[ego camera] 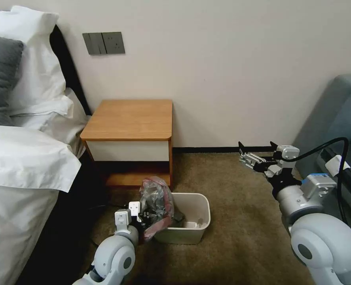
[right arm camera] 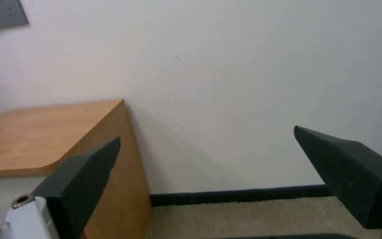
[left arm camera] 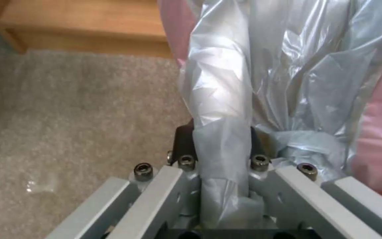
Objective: Pick up the garbage bag from the table and place it over the trash can.
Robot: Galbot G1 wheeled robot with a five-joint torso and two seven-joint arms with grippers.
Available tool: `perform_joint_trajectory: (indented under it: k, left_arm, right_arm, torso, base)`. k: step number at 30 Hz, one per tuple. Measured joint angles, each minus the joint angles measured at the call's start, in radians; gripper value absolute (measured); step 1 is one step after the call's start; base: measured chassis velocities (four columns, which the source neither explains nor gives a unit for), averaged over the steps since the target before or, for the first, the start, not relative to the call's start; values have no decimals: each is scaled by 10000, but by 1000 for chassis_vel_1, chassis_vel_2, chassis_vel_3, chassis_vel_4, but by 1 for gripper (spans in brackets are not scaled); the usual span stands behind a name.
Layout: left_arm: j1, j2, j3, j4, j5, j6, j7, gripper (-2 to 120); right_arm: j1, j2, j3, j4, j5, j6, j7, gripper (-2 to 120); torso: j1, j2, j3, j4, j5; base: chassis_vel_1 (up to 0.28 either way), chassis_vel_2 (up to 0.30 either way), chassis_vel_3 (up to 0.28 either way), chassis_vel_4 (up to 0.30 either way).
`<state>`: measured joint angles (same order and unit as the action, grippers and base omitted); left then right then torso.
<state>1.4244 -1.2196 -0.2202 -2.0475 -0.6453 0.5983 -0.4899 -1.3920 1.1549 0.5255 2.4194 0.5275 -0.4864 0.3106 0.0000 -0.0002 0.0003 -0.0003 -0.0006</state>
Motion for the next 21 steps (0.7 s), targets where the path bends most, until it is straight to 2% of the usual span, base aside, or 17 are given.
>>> perform_joint_trajectory:
  k: [5, 12, 17, 19, 21]
  left_arm:
    - [102, -82, -127, -187, 291, -295, 112, 6]
    - [268, -207, -538, -692, 633, -1084, 494, 6]
    - [549, -209, -862, -967, 1511, -2371, 1215, 6]
    - [586, -214, -894, -976, 1618, -2546, 1288, 6]
    - [703, -294, -990, -981, 2055, -3211, 1556, 6]
  right_arm:
    - [-82, -1, 41, 204, -9, 0, 0, 100]
    - [-322, 23, 69, 562, -36, 185, -134, 100]
    - [-691, 27, -54, 805, 175, 1209, -880, 100]
    - [-738, 27, -63, 805, 285, 1355, -1016, 100]
    - [-863, 15, -131, 805, 986, 1792, -1415, 100]
  torso:
    - [1, 0, 0, 1, 2]
    - [1, 0, -2, 2, 5]
    - [1, 1, -3, 2, 6]
    - [1, 0, -3, 2, 7]
    - [1, 0, -3, 3, 7]
  base:
    - [0, 0, 0, 0]
    - [0, 0, 0, 0]
    - [0, 0, 0, 0]
    - [0, 0, 0, 0]
    - [0, 0, 0, 0]
